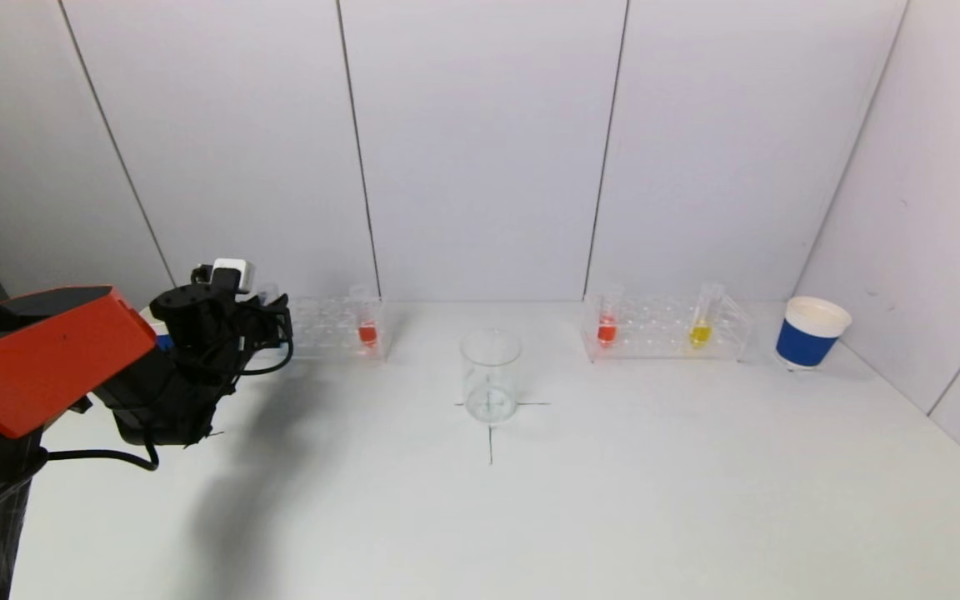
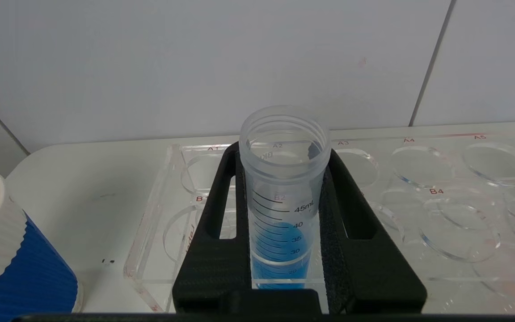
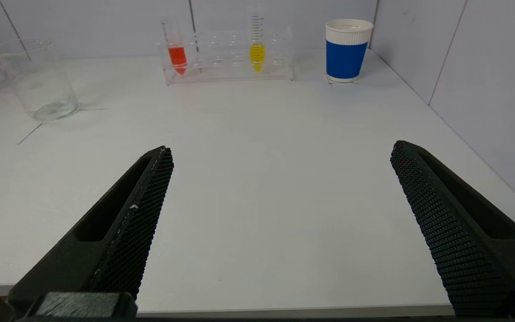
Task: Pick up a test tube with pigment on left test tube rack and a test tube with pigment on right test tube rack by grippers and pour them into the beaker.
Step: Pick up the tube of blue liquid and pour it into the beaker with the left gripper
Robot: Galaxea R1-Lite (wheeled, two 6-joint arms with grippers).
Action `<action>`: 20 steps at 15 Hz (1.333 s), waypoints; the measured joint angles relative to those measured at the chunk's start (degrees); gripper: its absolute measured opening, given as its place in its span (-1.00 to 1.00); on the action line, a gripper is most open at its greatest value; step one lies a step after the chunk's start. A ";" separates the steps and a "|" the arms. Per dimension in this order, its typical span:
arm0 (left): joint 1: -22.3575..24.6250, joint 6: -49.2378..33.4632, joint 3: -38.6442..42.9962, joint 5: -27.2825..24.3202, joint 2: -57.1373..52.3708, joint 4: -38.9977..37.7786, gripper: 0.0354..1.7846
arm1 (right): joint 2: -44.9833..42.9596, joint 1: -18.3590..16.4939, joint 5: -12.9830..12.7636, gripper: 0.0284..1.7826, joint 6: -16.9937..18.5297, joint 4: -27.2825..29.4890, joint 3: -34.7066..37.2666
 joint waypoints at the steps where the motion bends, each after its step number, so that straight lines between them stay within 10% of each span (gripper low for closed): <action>1: 0.00 0.00 0.00 0.00 -0.24 0.13 -0.53 | 0.00 0.00 -0.02 0.99 0.00 0.00 0.00; 20: -9.35 3.11 -29.66 -0.88 -21.70 44.40 -0.53 | 0.00 0.00 0.00 0.99 -0.02 0.02 0.00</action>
